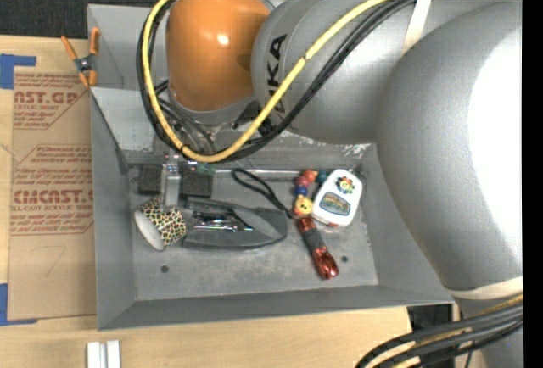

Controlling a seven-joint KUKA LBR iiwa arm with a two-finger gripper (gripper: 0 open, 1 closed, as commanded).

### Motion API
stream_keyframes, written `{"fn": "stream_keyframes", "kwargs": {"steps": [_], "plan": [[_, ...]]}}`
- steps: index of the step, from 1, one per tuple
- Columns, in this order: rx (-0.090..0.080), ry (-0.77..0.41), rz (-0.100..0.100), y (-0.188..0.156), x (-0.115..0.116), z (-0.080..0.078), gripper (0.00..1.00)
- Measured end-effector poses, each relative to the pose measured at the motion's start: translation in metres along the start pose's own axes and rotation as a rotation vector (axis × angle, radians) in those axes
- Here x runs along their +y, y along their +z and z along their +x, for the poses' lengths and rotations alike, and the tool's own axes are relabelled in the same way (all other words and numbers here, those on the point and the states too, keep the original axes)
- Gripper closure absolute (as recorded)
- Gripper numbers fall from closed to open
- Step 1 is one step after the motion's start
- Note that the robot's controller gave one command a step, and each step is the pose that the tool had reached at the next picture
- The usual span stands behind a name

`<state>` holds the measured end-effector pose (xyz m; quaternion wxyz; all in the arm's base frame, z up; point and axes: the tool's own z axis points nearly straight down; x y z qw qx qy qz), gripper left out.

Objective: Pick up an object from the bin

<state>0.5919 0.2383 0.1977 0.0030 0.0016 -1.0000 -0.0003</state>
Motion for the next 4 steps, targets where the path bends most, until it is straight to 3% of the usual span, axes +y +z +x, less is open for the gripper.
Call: {"fn": "stream_keyframes", "kwargs": {"steps": [1, 2, 3, 4], "plan": [[-0.008, 0.002, -0.001, -0.005, -0.001, -0.002, 0.00], [-0.012, 0.030, -0.008, 0.124, -0.060, -0.002, 0.00], [-0.021, 0.099, -0.009, 0.040, -0.061, 0.000, 0.00], [-0.009, 0.211, -0.009, 0.099, -0.057, 0.002, 0.00]]}}
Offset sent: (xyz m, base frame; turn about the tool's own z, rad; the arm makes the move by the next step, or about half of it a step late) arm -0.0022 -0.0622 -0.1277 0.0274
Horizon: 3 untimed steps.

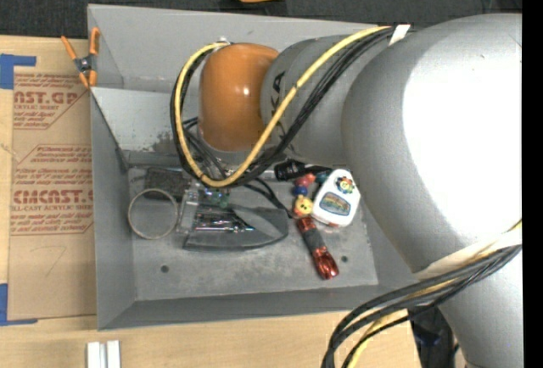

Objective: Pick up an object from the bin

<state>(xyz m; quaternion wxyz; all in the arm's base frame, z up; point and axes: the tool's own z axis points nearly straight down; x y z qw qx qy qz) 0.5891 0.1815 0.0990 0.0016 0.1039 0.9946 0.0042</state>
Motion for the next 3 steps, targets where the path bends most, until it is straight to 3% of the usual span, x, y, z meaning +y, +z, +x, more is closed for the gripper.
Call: {"fn": "stream_keyframes", "kwargs": {"steps": [1, 2, 3], "plan": [[-0.024, 0.011, -0.010, 0.026, 0.000, -0.005, 0.00], [-0.023, 0.062, -0.011, 0.021, 0.019, -0.007, 1.00], [-0.023, 0.062, -0.011, 0.021, 0.019, -0.007, 1.00]]}}
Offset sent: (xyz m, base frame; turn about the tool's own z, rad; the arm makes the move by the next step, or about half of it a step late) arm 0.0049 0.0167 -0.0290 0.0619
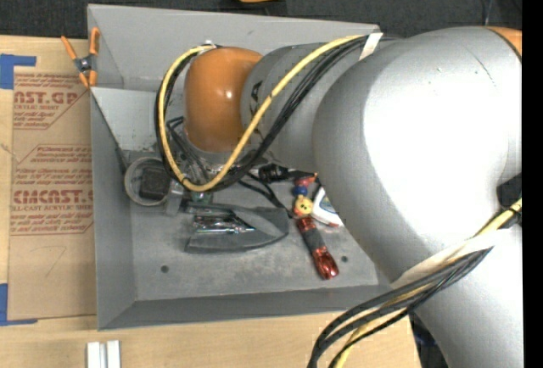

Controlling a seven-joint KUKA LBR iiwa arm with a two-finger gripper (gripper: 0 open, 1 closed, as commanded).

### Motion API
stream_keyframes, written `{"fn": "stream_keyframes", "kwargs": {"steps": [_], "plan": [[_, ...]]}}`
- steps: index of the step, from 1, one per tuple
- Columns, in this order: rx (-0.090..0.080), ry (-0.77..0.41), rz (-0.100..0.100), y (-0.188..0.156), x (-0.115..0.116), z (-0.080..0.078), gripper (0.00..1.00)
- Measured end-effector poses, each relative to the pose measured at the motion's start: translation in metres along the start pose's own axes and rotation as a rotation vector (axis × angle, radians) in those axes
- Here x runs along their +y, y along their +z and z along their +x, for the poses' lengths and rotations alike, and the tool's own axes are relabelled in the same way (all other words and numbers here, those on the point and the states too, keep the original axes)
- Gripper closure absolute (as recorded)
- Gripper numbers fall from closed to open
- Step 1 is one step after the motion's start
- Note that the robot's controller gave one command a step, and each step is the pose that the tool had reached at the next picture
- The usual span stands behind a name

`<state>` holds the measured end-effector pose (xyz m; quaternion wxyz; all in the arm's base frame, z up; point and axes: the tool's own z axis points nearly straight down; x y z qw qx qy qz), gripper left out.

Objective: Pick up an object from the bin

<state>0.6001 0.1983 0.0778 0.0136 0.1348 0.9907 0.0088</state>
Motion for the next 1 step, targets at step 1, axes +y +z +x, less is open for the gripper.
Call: {"fn": "stream_keyframes", "kwargs": {"steps": [1], "plan": [[-0.002, -0.001, -0.002, -0.0363, 0.0017, -0.0011, 1.00]]}}
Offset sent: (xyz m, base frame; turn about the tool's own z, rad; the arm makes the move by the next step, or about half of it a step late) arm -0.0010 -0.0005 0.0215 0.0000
